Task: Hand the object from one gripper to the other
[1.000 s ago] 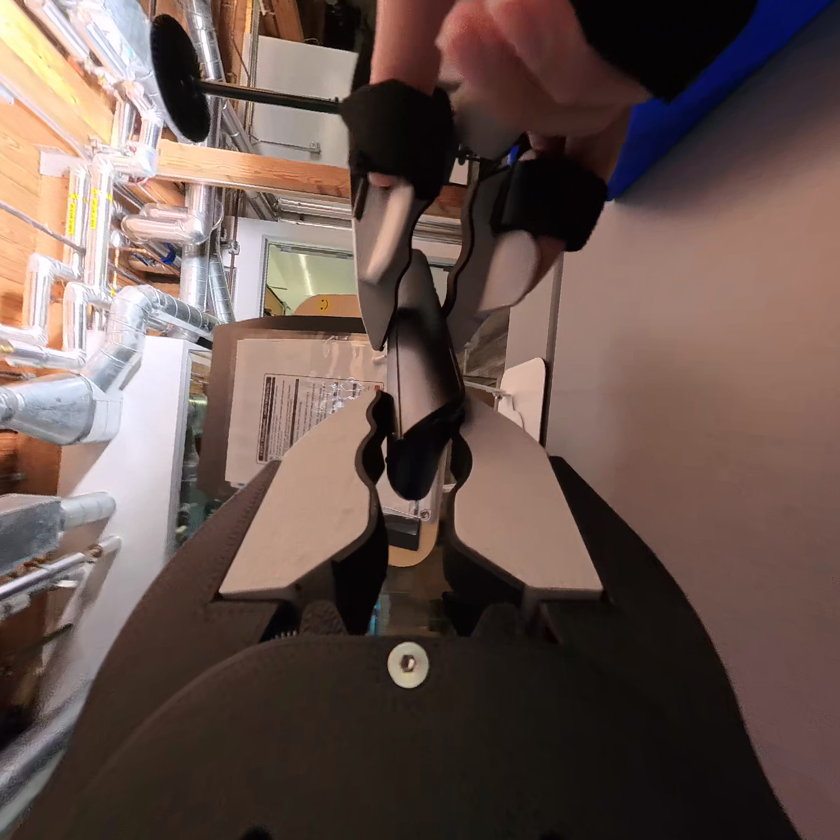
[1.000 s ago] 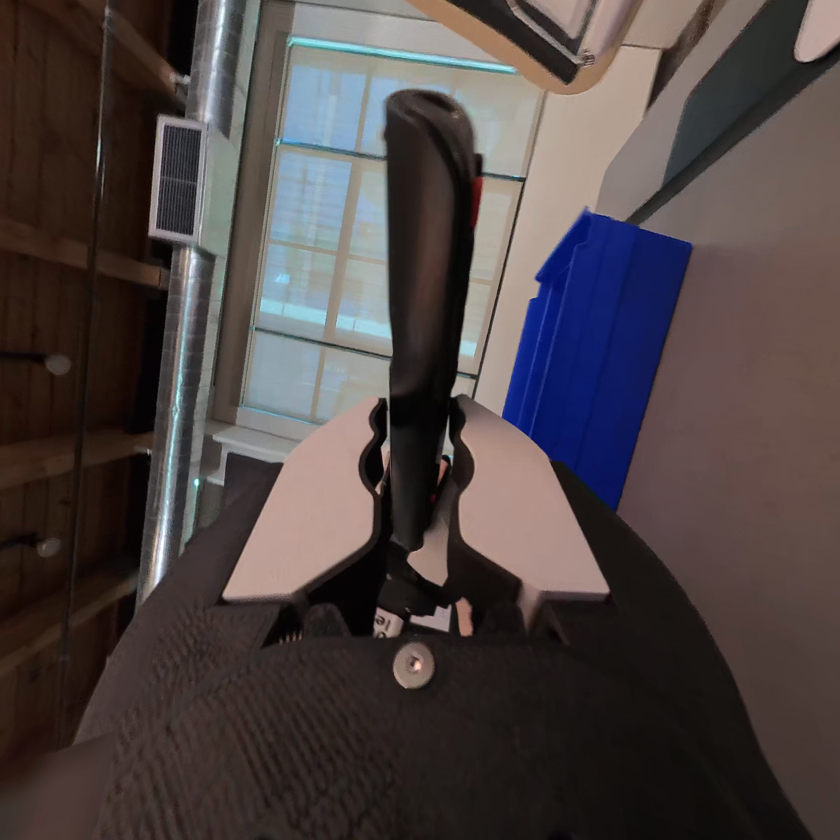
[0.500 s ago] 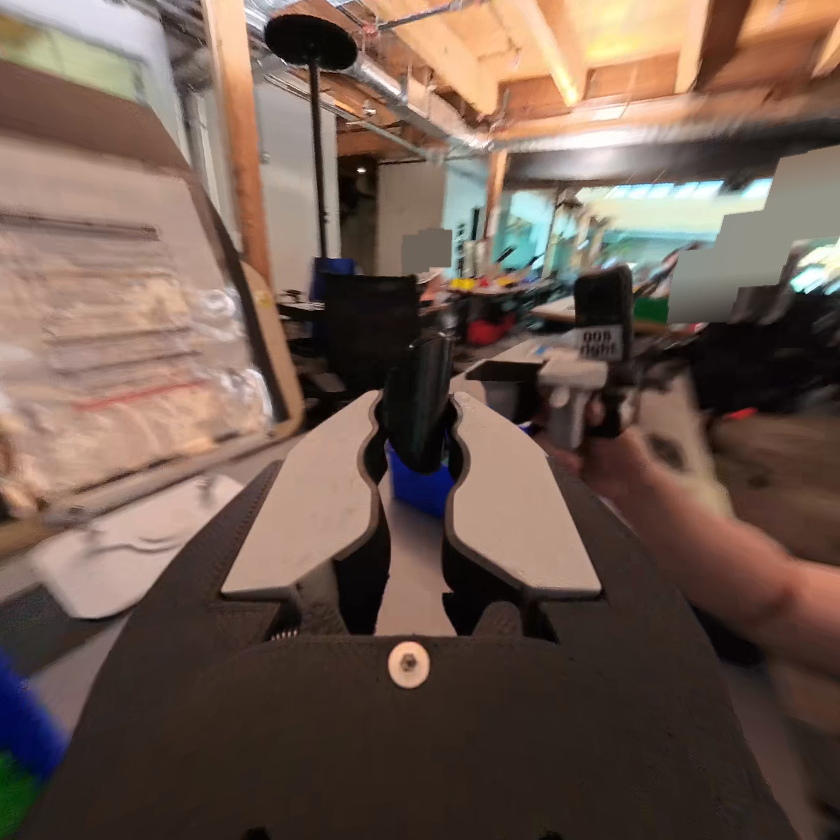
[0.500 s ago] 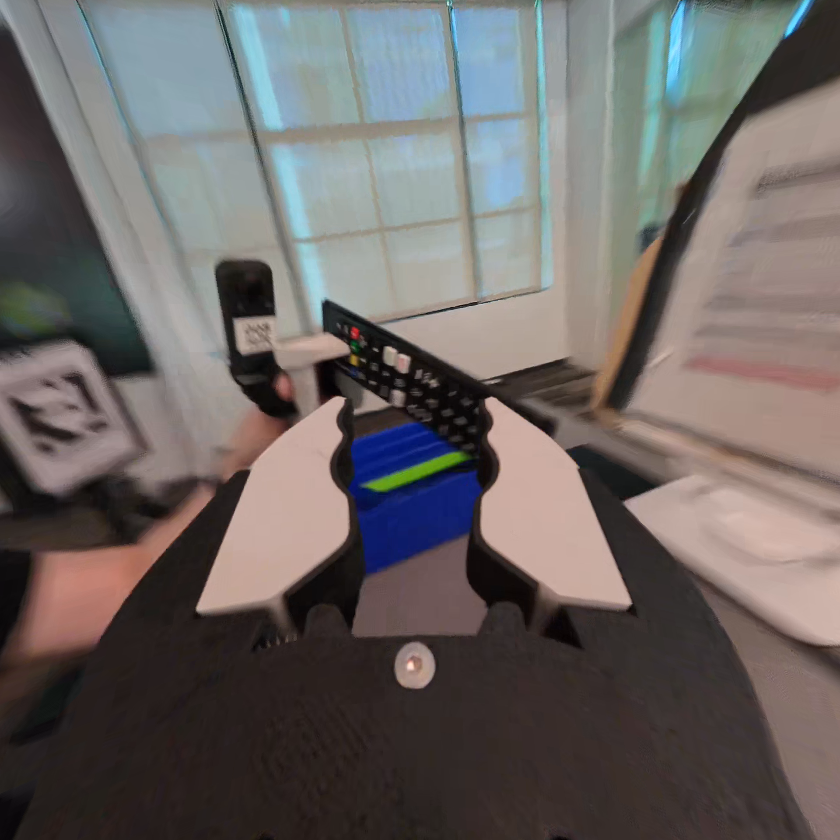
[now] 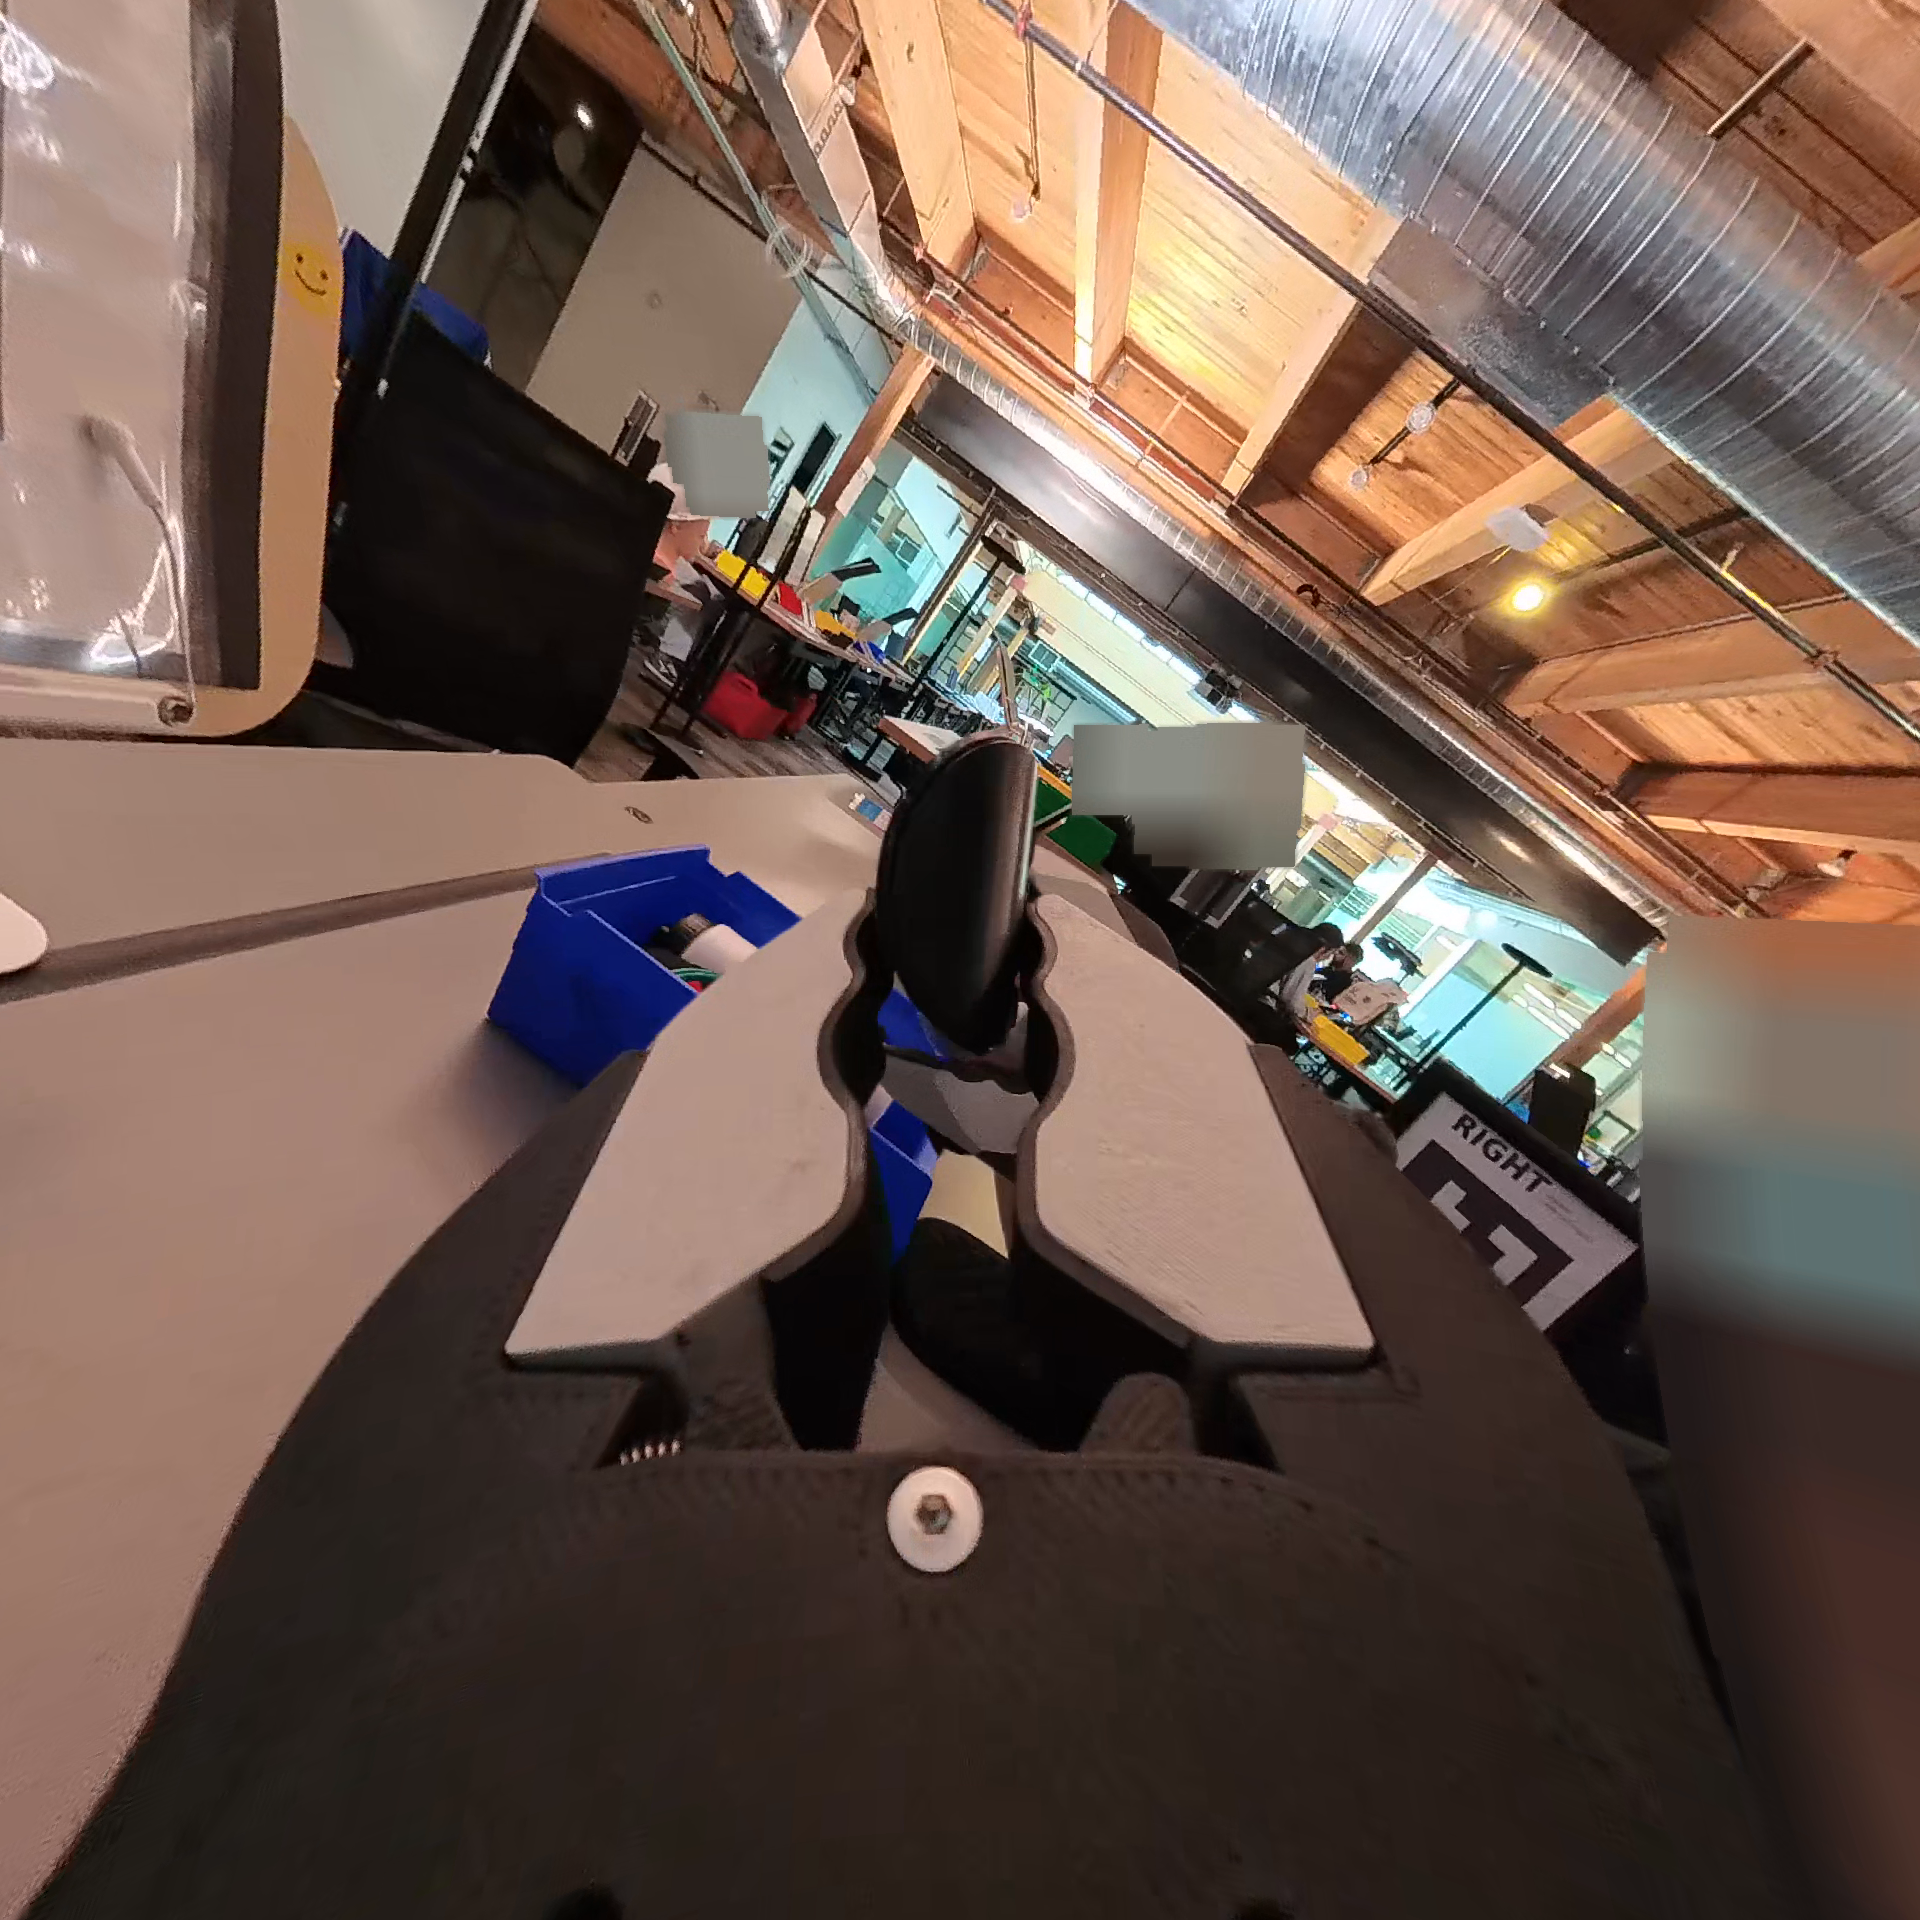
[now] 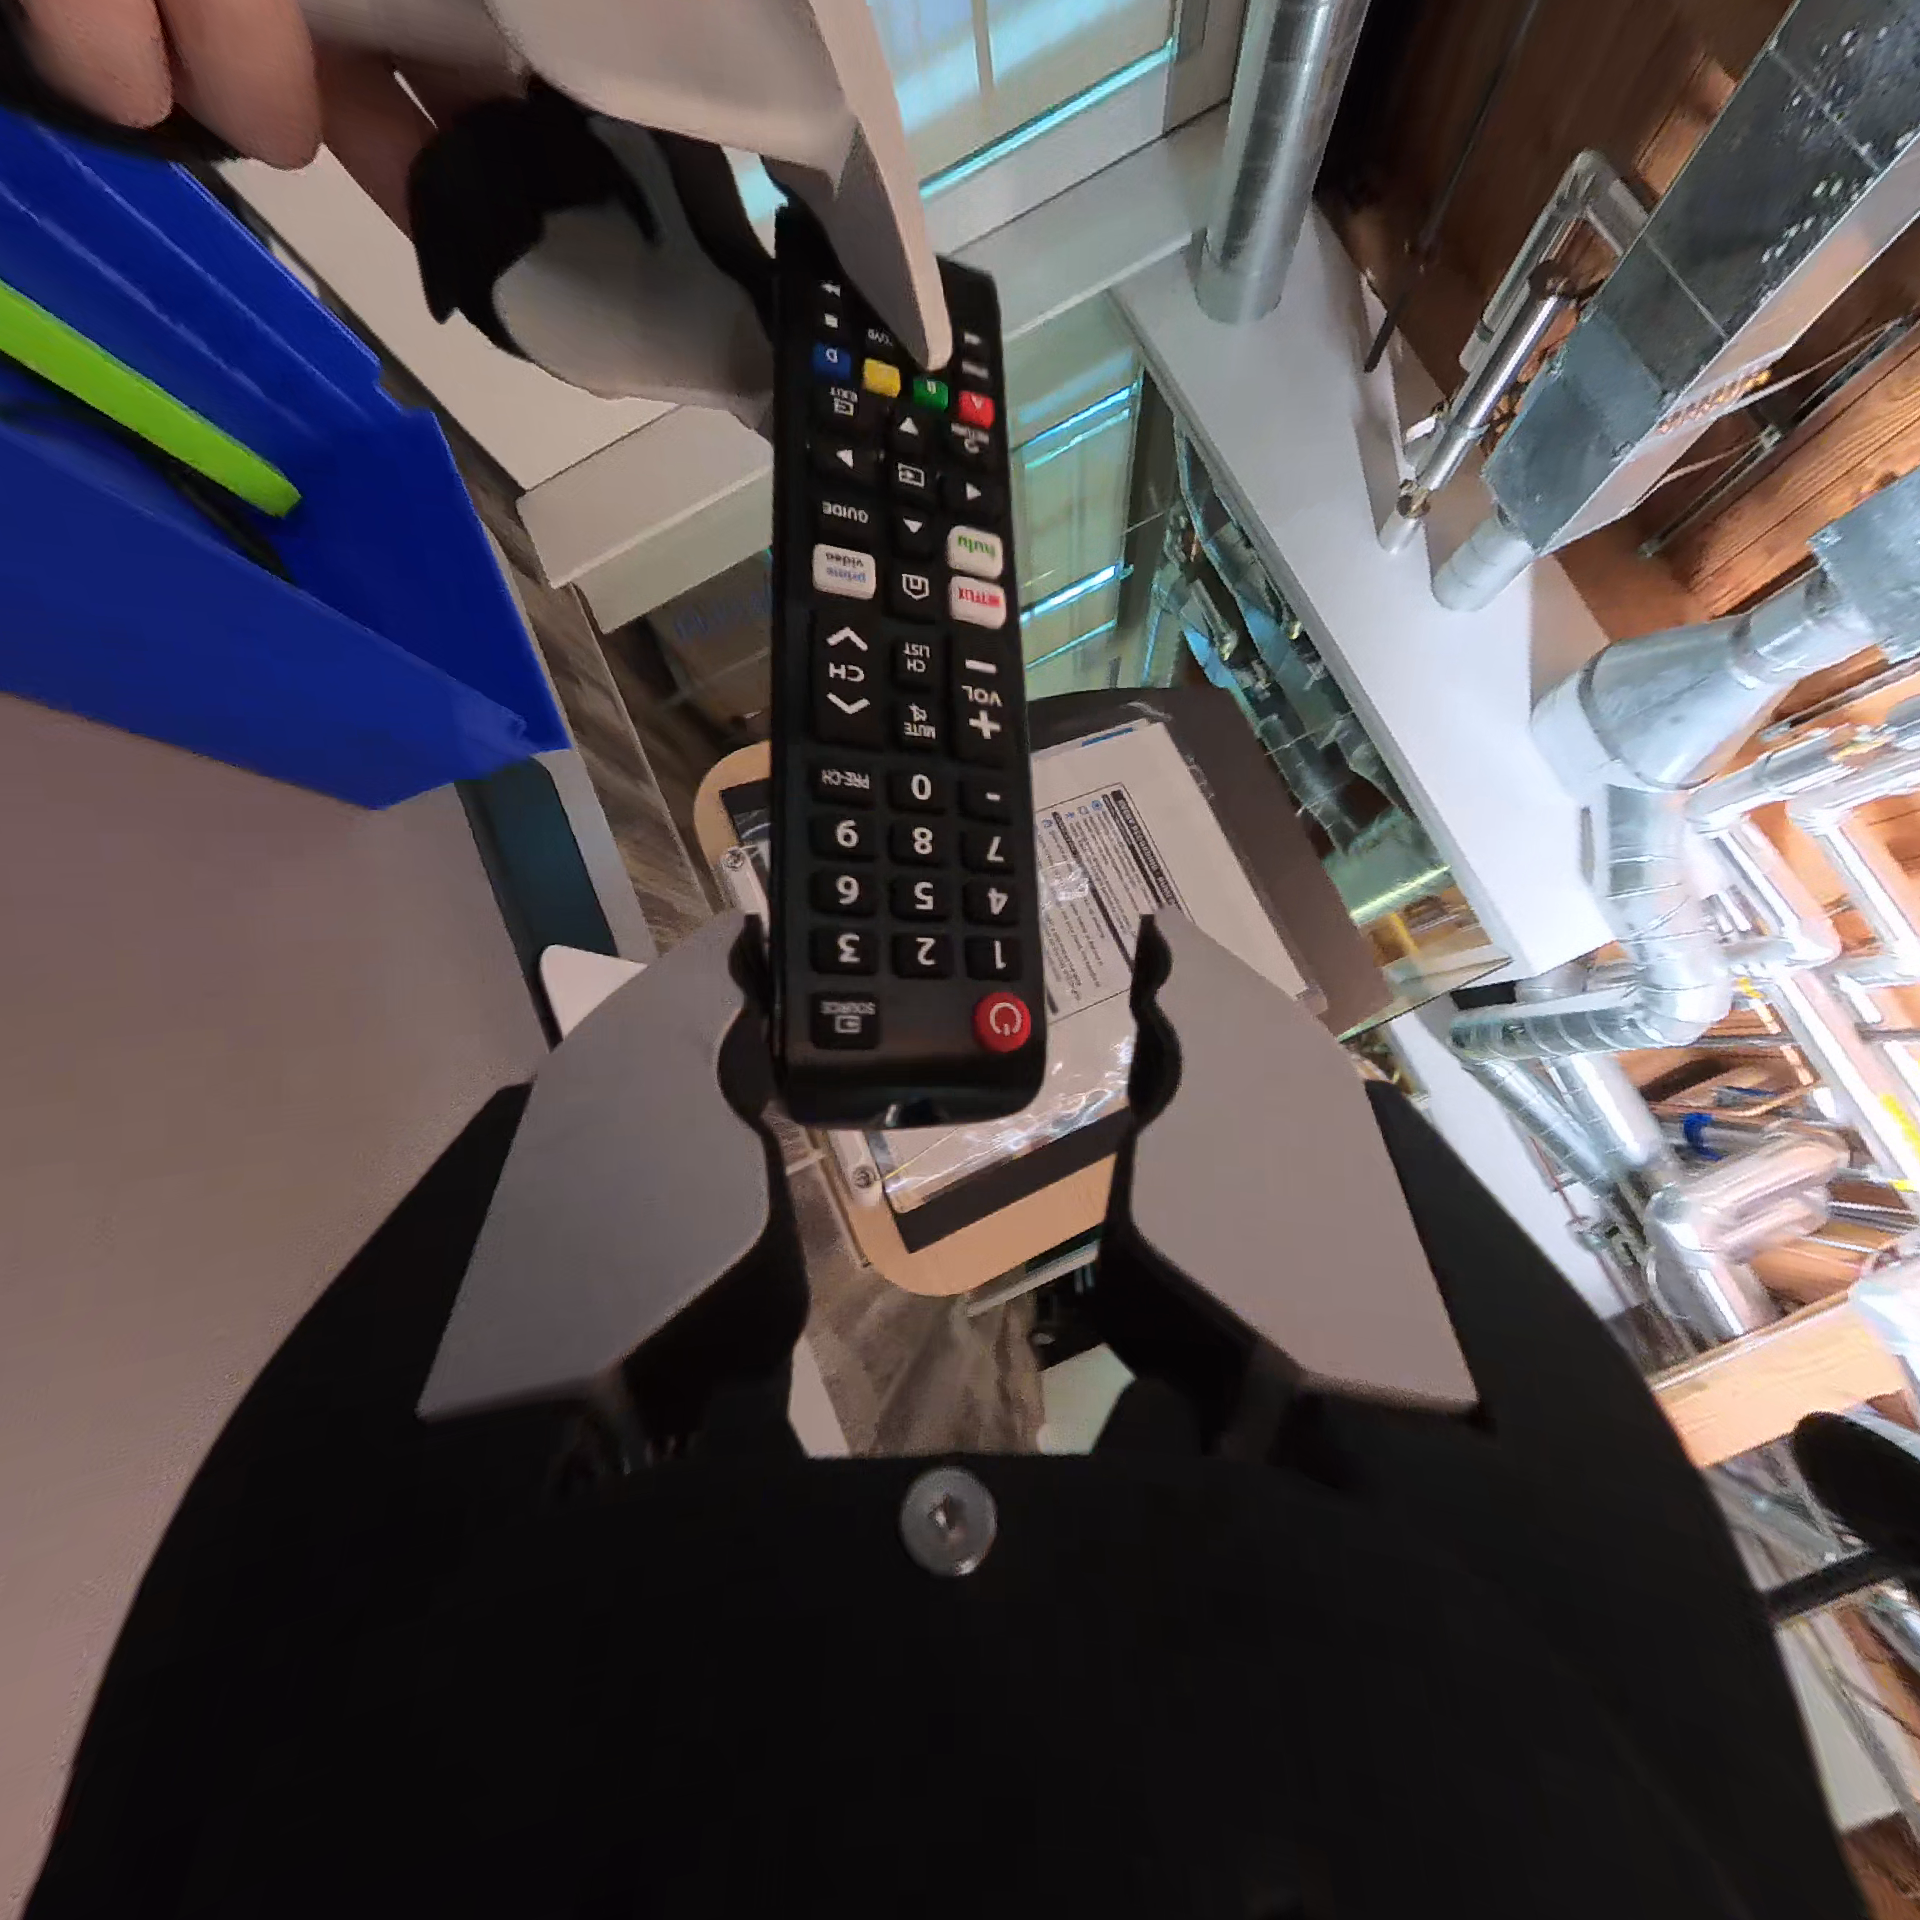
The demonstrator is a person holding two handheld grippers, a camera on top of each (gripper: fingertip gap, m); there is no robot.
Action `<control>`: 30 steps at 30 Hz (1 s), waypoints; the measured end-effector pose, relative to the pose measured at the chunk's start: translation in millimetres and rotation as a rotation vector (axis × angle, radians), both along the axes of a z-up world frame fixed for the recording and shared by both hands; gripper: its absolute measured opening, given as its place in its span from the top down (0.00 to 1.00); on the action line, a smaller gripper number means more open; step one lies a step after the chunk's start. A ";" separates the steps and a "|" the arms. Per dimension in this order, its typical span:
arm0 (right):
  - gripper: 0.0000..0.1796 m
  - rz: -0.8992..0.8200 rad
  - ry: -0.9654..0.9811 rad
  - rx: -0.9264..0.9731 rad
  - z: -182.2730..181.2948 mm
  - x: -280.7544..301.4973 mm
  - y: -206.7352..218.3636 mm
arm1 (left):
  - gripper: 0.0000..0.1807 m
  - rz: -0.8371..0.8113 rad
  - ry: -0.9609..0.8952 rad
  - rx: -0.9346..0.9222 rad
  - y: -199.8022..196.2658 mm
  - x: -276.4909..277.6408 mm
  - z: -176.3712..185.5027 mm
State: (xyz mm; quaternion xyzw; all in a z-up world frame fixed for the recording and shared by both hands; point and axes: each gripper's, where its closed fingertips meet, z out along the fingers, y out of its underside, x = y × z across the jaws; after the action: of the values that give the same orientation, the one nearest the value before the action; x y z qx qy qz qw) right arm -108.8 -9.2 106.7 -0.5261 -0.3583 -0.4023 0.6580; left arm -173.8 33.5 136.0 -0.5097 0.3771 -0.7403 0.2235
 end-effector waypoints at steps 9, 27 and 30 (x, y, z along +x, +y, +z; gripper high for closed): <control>0.75 -0.178 -0.200 0.176 11.1 5.9 -5.8 | 0.87 -0.050 0.020 -0.138 2.0 5.0 -7.7; 0.85 -0.283 -0.135 0.305 32.5 28.4 -22.6 | 0.75 -0.172 -0.138 -0.196 -19.1 -1.6 19.9; 0.85 -0.187 0.059 0.261 36.1 33.5 -24.7 | 0.63 -0.073 -0.191 -0.007 -21.2 -8.4 31.5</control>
State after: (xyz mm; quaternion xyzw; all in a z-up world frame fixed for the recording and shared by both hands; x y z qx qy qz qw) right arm -75.3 -33.9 142.8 -0.4789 -0.2330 -0.4891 0.6907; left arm -182.1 12.3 167.5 -0.4235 0.3699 -0.7944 0.2296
